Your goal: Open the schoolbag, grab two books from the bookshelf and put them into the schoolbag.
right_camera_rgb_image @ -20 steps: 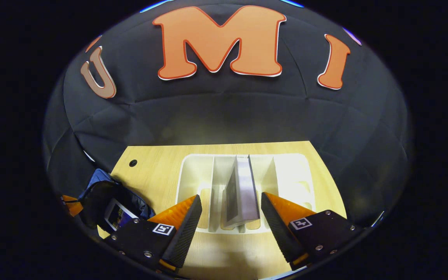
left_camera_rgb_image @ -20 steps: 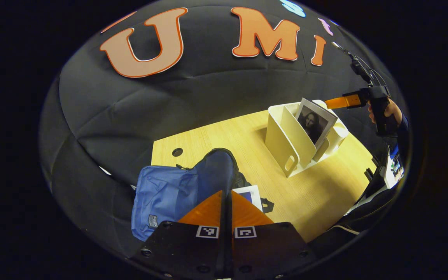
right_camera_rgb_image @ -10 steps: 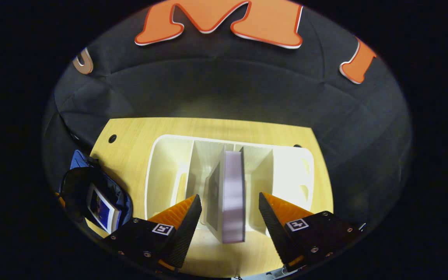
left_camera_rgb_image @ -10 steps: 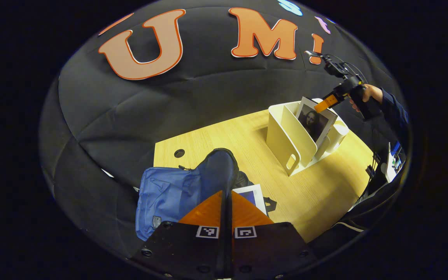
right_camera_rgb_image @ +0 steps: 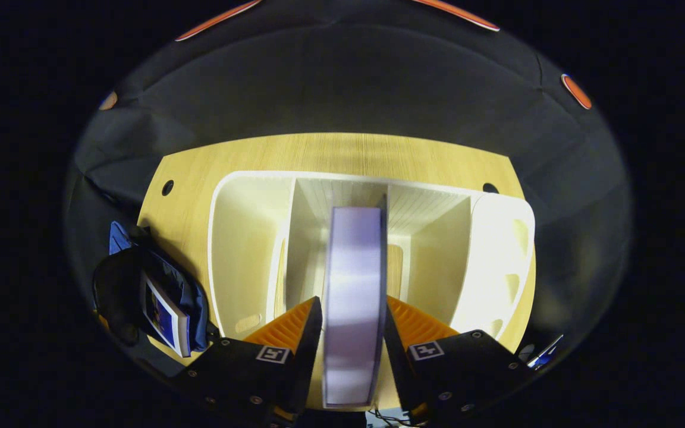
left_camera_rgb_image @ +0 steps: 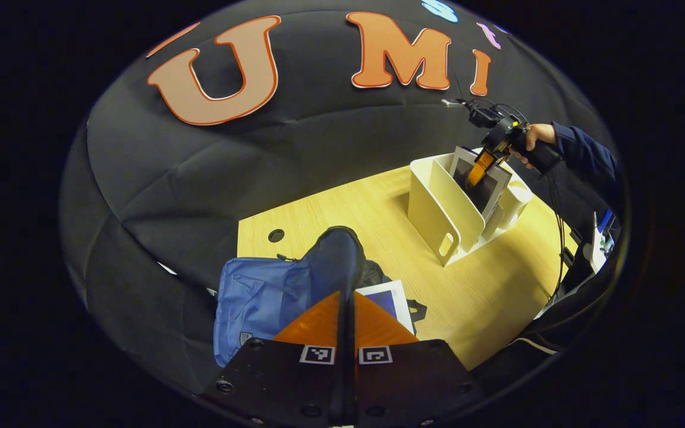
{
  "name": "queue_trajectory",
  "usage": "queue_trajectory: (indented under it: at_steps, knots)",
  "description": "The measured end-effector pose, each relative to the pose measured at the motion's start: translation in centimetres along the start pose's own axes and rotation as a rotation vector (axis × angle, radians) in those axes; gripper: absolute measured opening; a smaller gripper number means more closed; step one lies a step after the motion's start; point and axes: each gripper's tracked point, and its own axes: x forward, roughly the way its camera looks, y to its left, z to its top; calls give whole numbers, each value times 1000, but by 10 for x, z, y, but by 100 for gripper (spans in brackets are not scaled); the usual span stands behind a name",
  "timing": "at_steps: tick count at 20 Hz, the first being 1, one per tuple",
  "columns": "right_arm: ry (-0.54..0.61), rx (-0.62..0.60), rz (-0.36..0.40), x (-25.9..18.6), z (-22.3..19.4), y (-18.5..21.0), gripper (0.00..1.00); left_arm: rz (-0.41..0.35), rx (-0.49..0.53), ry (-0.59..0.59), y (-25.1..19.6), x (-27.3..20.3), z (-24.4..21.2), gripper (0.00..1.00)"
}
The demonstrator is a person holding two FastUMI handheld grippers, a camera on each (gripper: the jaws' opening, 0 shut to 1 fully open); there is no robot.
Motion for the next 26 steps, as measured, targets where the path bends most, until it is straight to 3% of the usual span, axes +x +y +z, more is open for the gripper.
queue_trajectory:
  at_steps: [1, 3, 7, 8, 9, 13, 20, 23, 24, 26]
  knots:
    - [10, 8, 20, 1, 0, 3, 47, -3, -6, -4, -1, 1, -1, 0]
    - [27, 14, 24, -1, -4, 2, 40, -11, -19, -3, -4, 1, -2, 0]
    - [18, 6, 35, -20, -1, -3, 39, -25, -33, -8, -6, 4, -3, 0]
    - [7, 7, 41, -29, 2, -5, 39, -30, -38, -8, -7, 5, -4, 5]
    - [-3, 11, 51, -39, 5, -7, 39, -34, -42, -7, -8, 6, -5, 0]
    - [-60, 24, 101, -84, 19, -15, 39, -44, -56, -13, -9, 8, -5, 0]
    - [-108, 109, 212, -147, 21, -32, 39, -50, -64, -6, -9, 10, -3, 0]
    - [-149, 136, 305, -180, 20, -18, 37, -49, -72, -4, -8, 11, -4, 0]
    - [-162, 145, 343, -193, 20, -13, 29, -50, -76, -3, -8, 13, -2, 0]
    - [-189, 150, 413, -212, 19, -1, 46, -51, -81, 0, -8, 13, -5, 0]
